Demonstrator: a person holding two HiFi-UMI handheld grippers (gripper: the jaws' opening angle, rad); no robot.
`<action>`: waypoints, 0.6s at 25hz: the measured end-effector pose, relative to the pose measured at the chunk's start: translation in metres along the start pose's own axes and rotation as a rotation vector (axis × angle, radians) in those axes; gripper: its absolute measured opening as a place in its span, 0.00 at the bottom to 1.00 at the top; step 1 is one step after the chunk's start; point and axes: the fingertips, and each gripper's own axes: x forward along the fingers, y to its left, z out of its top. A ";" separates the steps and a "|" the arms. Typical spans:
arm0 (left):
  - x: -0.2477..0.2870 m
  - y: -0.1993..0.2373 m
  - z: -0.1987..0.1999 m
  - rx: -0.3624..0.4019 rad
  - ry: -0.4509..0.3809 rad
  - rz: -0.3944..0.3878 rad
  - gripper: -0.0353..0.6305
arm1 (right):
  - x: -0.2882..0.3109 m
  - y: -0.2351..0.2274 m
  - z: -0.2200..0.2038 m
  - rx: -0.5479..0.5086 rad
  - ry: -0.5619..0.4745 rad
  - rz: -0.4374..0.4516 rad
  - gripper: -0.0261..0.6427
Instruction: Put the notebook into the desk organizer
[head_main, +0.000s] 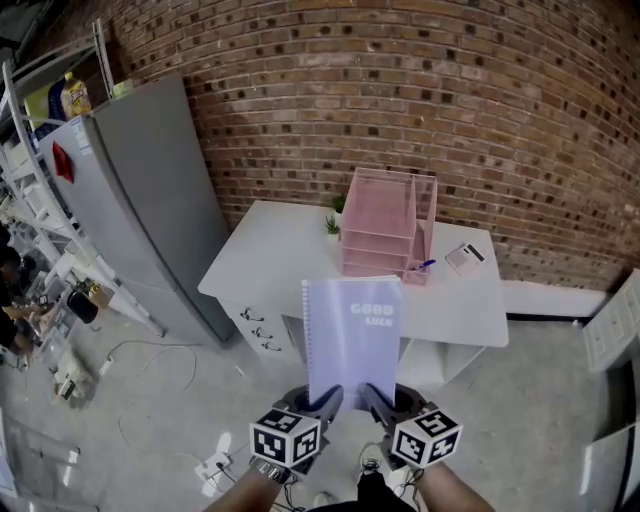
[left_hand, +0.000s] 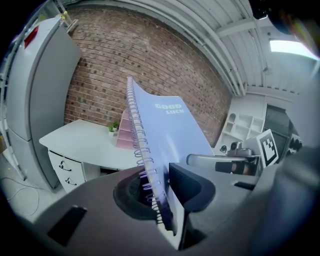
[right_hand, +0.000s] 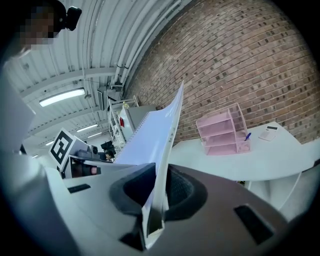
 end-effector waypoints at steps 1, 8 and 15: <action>0.009 0.001 0.005 0.000 0.000 0.003 0.17 | 0.004 -0.009 0.005 0.004 0.001 0.004 0.12; 0.067 0.010 0.038 -0.001 -0.013 0.027 0.17 | 0.026 -0.066 0.036 0.011 -0.003 0.035 0.12; 0.115 0.015 0.065 -0.003 -0.026 0.043 0.17 | 0.042 -0.114 0.061 0.013 -0.006 0.056 0.12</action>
